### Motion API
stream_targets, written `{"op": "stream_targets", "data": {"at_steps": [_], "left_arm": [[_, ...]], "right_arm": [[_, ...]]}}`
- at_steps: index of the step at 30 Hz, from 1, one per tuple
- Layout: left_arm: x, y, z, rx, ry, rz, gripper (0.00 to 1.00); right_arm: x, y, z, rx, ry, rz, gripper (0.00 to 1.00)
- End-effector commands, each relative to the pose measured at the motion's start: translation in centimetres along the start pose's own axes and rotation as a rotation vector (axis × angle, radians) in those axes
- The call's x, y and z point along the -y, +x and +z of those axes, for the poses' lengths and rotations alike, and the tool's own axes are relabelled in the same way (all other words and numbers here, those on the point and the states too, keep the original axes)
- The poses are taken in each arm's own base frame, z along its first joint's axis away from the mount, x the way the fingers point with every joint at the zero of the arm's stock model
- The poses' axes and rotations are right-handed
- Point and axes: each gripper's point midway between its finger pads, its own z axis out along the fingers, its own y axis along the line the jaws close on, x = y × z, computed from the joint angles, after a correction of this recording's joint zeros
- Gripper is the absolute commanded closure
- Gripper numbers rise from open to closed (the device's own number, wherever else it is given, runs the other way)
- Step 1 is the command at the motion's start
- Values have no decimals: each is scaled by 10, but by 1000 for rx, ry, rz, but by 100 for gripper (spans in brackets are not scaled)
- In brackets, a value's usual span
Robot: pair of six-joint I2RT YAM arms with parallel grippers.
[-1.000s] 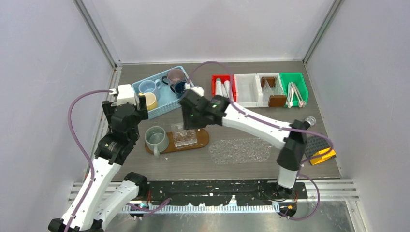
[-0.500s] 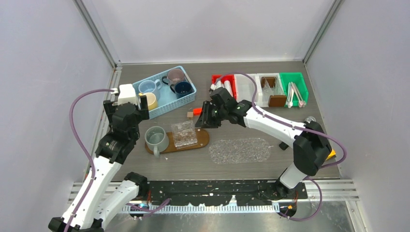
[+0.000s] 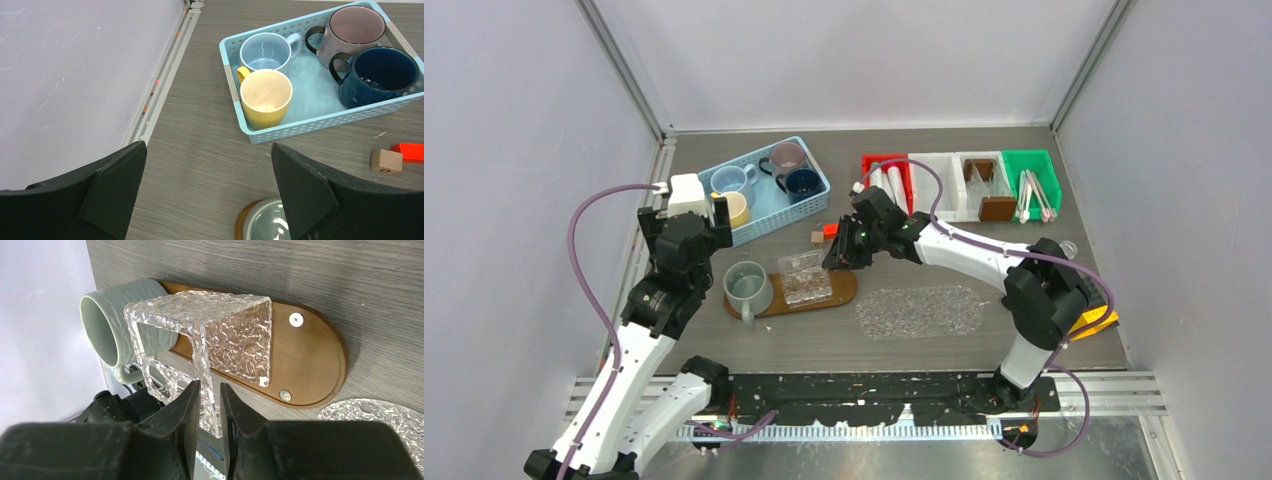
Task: Prepare toiletry sets of a toothbrush and toothpaste on the tray
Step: Place the toothpaste holder on the tray, then move the tray to the center of the board.
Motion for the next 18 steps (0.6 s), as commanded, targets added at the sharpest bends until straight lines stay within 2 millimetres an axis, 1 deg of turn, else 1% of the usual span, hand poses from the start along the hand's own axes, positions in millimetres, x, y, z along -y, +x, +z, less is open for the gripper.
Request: {"op": "stream_targets", "data": {"at_steps": [1, 9, 18], "left_arm": [[-2, -8, 1, 32, -6, -26, 0], [-2, -8, 1, 31, -8, -26, 0], [-3, -8, 1, 34, -8, -29, 0]], "right_arm": [[-13, -2, 3, 2, -64, 3, 74], [-20, 7, 5, -28, -95, 18, 81], [-31, 23, 12, -71, -113, 28, 85]]}}
